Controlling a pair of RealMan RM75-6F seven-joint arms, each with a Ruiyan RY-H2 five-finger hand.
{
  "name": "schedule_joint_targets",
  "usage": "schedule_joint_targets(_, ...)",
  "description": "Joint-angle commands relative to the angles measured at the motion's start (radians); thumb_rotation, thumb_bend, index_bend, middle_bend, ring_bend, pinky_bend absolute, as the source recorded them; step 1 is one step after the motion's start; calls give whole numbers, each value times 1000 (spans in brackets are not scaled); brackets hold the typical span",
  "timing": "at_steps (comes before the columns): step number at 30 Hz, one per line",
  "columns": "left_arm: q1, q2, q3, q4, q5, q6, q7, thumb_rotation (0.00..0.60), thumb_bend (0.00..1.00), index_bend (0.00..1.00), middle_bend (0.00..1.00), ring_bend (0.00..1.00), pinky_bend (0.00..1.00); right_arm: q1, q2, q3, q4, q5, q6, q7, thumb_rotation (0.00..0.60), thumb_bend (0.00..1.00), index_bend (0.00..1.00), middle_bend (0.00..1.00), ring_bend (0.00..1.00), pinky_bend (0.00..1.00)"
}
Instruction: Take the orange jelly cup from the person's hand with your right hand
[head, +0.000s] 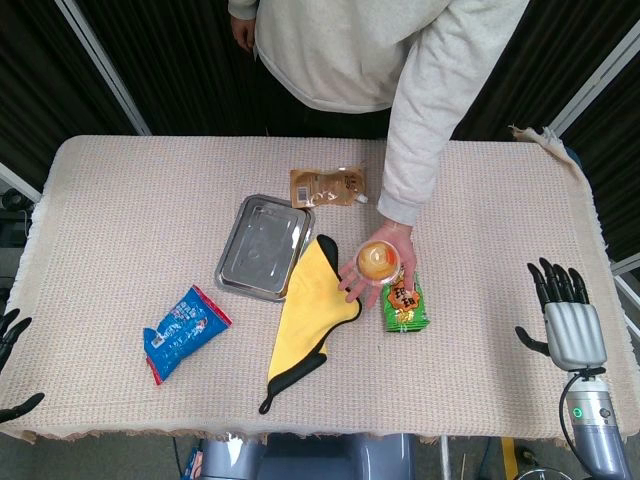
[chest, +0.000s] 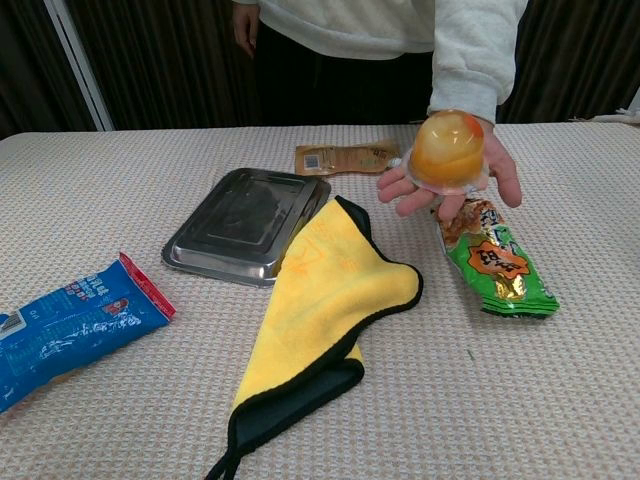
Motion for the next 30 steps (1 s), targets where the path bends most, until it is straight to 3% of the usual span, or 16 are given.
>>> schedule_joint_targets(1,-1,1,0,0,1,-1,-1,600,0,35,0,0,0,0,0,-1,-1,-2,1,-3,600,133,1,0,0,0)
schedule_joint_targets(14,-1,0,1,2,2,-3,6,600,0,35,0,0,0,1,7,2,-17,-2,0,2,600,132,1,0,0,0)
schedule_joint_targets(19,-2,-1,0,1,-3,-7,10,600,0,36,0,0,0,15,18,16,-72,-7,-4,-1,600,132,3,0,0,0)
schedule_joint_targets(24,-3,0,1,-1,3,-6,19,600,0,35,0,0,0,70,62,71,-201,50,-70,-46,600,106,20,0,0,4)
schedule_joint_targets(30,-3,2,1,-5,-1,-10,13,600,0,35,0,0,0,188,97,202,-371,270,-192,-124,600,85,82,30,0,52)
